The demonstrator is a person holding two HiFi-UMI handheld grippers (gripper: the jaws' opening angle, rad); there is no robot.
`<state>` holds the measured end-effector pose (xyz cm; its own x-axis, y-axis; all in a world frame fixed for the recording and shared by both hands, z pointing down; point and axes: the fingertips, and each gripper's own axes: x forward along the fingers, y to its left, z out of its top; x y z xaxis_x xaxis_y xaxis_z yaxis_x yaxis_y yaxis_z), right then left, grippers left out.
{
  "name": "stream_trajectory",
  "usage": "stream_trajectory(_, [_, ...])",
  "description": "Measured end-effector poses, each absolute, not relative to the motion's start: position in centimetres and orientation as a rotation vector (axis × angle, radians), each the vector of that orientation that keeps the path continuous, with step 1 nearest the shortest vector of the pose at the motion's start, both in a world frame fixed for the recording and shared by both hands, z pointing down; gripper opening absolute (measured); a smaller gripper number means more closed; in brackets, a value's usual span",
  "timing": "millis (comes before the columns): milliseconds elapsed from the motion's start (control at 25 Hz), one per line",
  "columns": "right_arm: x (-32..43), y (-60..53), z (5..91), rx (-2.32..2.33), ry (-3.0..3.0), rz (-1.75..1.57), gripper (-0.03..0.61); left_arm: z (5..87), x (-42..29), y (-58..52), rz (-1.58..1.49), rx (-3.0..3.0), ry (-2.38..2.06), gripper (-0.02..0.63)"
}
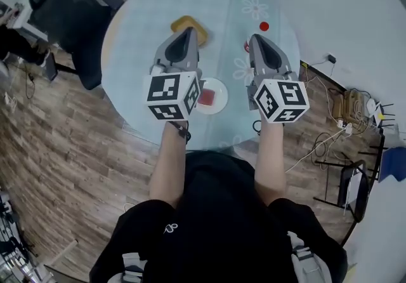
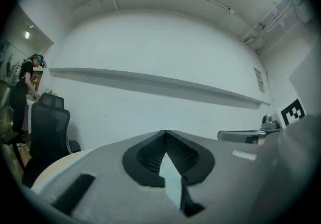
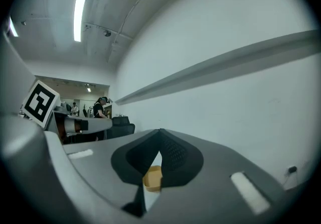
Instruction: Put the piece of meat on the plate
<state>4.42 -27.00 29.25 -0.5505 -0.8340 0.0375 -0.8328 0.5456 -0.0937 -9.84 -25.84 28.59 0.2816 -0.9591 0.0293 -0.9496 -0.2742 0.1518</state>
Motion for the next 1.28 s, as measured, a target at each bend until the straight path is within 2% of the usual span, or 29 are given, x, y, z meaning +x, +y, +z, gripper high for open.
stream_trajectory(1000, [1.7, -25.3, 29.4, -1.349, 2.832, -0.175, 0.008, 29.0, -10.3, -24.4, -0.066, 2.394, -1.805, 0.002])
stream_trajectory(1280, [0.8, -25.1, 30.2, -1.302, 2.879, -0.183, 0.008, 28.7, -9.1, -24.1, 0.112, 2.473, -1.888, 0.002])
